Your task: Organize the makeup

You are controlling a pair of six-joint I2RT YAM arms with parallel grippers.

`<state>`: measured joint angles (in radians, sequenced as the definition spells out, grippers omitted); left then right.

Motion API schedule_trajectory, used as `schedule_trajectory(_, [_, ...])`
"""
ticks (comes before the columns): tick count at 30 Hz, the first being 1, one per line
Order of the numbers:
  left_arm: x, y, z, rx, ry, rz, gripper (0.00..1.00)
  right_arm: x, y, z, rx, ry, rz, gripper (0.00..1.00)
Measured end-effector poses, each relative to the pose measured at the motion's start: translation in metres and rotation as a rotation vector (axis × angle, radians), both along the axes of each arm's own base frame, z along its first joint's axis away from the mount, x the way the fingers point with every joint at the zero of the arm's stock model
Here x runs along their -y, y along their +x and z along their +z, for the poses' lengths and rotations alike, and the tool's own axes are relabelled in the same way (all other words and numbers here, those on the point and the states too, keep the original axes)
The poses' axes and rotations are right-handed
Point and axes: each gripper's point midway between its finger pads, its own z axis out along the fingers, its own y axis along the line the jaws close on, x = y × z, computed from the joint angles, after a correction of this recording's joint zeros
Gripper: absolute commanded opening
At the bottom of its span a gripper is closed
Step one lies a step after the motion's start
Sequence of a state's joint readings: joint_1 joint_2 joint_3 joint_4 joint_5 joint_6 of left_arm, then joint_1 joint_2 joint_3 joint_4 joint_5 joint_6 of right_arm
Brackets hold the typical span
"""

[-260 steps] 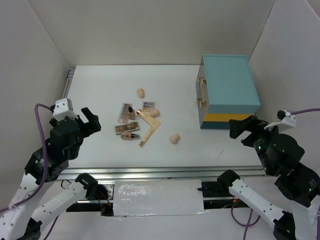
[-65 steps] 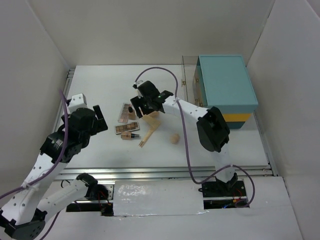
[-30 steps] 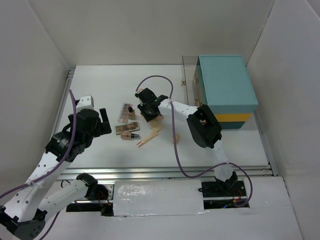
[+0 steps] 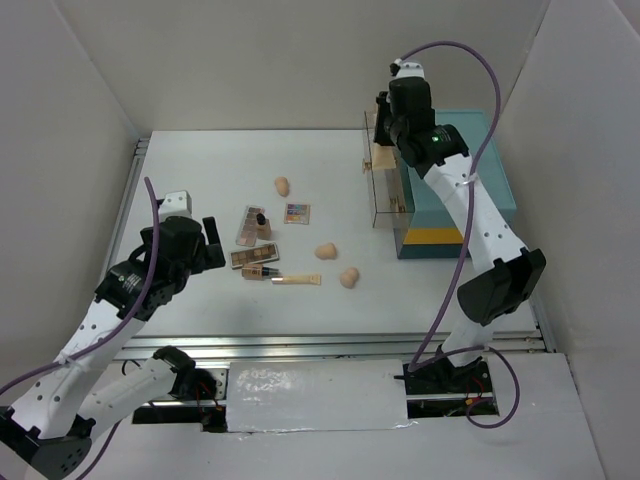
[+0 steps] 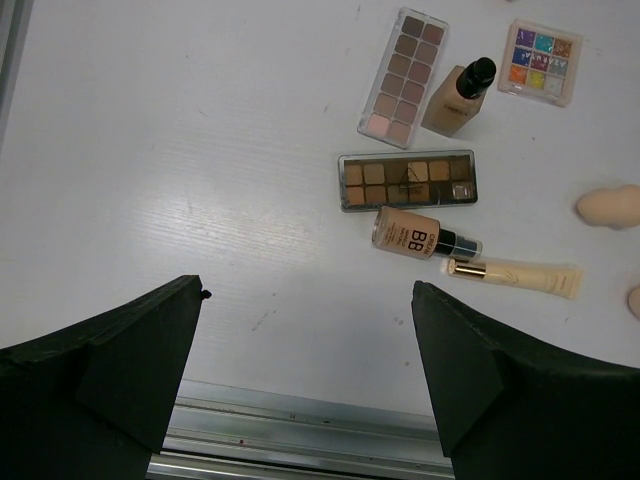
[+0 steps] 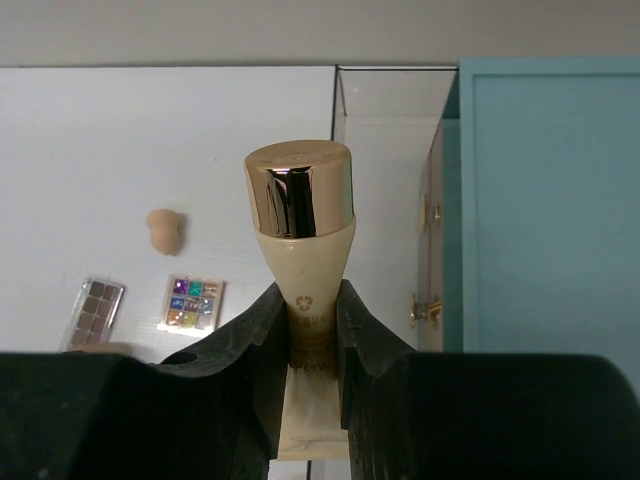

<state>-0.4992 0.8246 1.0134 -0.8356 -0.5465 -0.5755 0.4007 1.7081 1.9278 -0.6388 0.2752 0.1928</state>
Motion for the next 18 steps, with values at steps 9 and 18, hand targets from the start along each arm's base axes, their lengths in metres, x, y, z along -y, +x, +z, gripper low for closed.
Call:
schedule_trajectory(9, [0.001,0.000,0.000,0.001,-0.002,-0.002,0.99,0.042,0.017,-0.023,-0.076,-0.032,-0.097,0.59])
schedule_trajectory(18, [0.001,0.002,-0.003,-0.012,0.006,-0.002,0.99,0.031,0.013,-0.039,-0.114,-0.017,-0.042,0.94])
